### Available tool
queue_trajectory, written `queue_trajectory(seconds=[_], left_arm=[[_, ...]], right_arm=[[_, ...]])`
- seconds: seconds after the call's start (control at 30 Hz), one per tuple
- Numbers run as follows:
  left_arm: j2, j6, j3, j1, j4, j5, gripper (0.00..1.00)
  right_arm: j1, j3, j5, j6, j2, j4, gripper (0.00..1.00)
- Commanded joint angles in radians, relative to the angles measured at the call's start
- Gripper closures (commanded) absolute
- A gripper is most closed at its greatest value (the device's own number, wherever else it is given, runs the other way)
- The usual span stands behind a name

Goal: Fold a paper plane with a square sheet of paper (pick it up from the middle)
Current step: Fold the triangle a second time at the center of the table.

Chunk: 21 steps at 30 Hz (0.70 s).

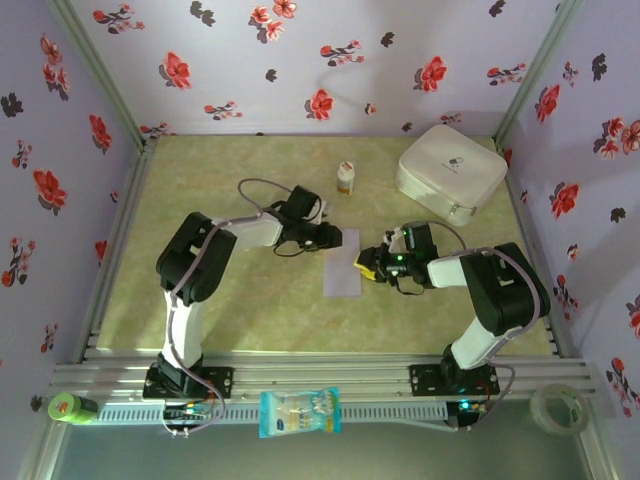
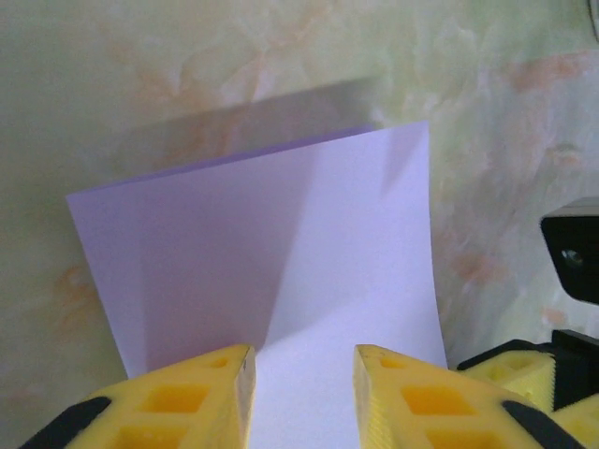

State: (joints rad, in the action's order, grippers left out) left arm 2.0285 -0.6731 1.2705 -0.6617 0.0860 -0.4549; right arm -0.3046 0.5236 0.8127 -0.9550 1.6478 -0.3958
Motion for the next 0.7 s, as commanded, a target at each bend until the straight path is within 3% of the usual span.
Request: queue_trajectory(seconds=[0.0,0.4,0.67], left_arm=[[-0.059,0.002,-0.041,0.007,-0.021,0.010,0.66],[-0.207,-0.031,-0.227,-0.018,-0.162,0.019,0.65],[-0.213,-0.048,-0.285,-0.068,-0.176,0.011,0.80]], right_arm=[[0.008,0.003,0.029,-0.019,0.014,-0.037,0.72],[-0.006,0.019,0.039,-0.020,0.066,-0.064,0.72],[-0.018,0.019,0.037,-0.031,0.076,-0.083,0.76]])
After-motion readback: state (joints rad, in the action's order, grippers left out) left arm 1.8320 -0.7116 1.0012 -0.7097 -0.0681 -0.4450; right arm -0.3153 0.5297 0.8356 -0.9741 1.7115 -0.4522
